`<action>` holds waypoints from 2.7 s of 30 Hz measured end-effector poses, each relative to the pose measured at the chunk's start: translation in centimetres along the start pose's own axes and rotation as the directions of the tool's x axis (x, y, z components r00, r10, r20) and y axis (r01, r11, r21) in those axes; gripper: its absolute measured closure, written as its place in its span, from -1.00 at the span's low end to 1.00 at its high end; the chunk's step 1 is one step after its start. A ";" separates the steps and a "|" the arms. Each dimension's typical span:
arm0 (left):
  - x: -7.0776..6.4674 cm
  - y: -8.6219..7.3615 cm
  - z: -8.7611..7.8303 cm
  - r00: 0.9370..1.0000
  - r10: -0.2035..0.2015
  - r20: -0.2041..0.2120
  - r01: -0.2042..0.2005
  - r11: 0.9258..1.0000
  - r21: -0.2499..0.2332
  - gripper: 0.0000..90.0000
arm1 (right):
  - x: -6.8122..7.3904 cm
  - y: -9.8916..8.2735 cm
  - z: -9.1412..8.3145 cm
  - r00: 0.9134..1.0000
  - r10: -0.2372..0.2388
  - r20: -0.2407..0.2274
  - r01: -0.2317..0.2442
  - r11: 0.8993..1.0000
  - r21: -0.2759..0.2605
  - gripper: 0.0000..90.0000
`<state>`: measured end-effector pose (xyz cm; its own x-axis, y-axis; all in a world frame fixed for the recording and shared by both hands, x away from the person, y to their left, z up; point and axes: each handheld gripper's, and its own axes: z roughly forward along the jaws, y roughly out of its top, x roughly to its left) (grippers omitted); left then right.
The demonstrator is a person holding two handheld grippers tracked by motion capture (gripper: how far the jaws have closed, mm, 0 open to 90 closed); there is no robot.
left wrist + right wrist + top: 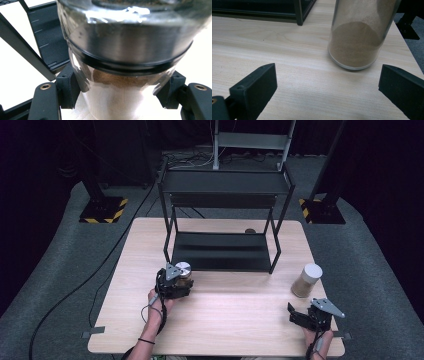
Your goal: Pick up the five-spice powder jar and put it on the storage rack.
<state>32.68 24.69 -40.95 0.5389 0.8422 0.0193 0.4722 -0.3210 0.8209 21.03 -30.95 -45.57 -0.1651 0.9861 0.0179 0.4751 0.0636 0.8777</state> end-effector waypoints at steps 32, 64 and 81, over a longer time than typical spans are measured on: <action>0.7 1.3 1.2 1.000 -0.001 -0.005 0.001 1.000 0.017 -0.30 | 0.0 0.1 0.1 1.000 -0.005 0.000 0.005 1.000 0.004 -0.99; 1.4 2.9 2.5 1.000 0.004 -0.011 -0.004 0.999 0.035 -0.30 | 0.1 0.1 0.0 1.000 -0.006 0.000 0.006 1.000 0.003 -0.99; 1.5 3.7 3.1 1.000 0.001 -0.008 -0.001 0.999 0.035 -0.30 | 0.1 0.1 0.0 1.000 -0.008 0.002 0.008 1.000 0.003 -0.99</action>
<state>37.45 23.42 -39.62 0.5338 0.8452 0.0248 0.4961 -0.3369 0.8002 21.08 -30.84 -45.54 -0.1671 0.9859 0.0094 0.4764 0.0724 0.8762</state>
